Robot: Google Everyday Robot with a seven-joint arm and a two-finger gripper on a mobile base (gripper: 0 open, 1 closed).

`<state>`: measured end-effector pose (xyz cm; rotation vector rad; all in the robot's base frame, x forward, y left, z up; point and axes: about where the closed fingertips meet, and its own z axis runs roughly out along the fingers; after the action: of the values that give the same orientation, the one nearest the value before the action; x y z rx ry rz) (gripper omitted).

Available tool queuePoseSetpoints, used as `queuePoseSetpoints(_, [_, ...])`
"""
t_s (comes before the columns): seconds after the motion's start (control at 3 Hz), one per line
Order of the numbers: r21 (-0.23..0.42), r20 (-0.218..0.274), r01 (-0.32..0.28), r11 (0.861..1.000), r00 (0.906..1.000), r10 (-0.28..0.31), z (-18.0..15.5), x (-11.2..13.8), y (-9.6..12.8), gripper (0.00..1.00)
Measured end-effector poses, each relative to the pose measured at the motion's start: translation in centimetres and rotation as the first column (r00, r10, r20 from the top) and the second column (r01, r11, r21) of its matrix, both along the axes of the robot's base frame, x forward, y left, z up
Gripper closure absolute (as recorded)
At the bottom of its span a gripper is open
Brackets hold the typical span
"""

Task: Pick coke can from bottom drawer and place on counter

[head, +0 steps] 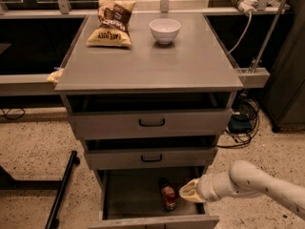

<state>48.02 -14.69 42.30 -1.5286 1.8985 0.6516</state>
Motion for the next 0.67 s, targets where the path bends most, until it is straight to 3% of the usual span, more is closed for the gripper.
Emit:
queuePoseSetpoints(0.33, [0.015,0.054,-0.116,0.993,0.9919,0.115,-6.7,1.5,1.1,1.00])
queuePoseSetpoints(0.67, [0.045,0.070,-0.218,0.975,0.9743,0.214,-12.5,2.9,2.8,1.00])
